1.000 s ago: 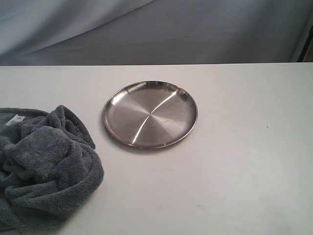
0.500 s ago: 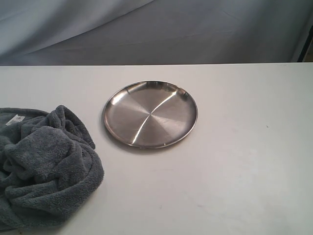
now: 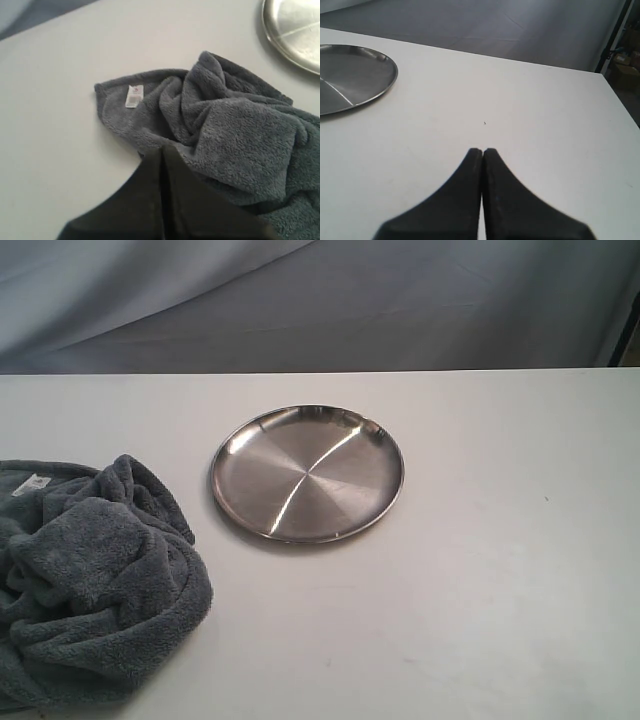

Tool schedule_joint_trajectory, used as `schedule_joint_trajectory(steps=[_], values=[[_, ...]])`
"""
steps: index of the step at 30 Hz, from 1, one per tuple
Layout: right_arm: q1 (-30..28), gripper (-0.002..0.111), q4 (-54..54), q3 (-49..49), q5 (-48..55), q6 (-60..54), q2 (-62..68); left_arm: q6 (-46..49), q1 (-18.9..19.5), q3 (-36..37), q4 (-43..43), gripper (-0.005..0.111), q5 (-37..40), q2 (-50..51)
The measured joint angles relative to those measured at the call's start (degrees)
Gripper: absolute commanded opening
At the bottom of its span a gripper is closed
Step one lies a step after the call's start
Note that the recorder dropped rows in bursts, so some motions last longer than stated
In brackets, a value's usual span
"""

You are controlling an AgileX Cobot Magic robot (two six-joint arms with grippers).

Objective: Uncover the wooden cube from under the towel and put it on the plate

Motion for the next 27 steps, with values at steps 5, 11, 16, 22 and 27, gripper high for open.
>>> schedule_joint_trajectory(steps=[5,11,16,22,27], values=[[0.00,0.000,0.00,0.00,0.00,0.00,0.00,1.64,0.00,-0.43,-3.16,0.000,0.97,6.58],[0.00,0.000,0.00,0.00,0.00,0.00,0.00,6.57,0.00,-0.43,-8.62,0.000,2.51,14.36],[0.00,0.000,0.00,0.00,0.00,0.00,0.00,7.76,0.00,-0.43,-9.50,0.000,3.81,19.03],[0.00,0.000,0.00,0.00,0.00,0.00,0.00,12.68,0.00,-0.43,-13.69,0.000,7.52,22.29],[0.00,0.000,0.00,0.00,0.00,0.00,0.00,25.90,0.00,-0.43,-25.28,0.000,7.55,23.05]])
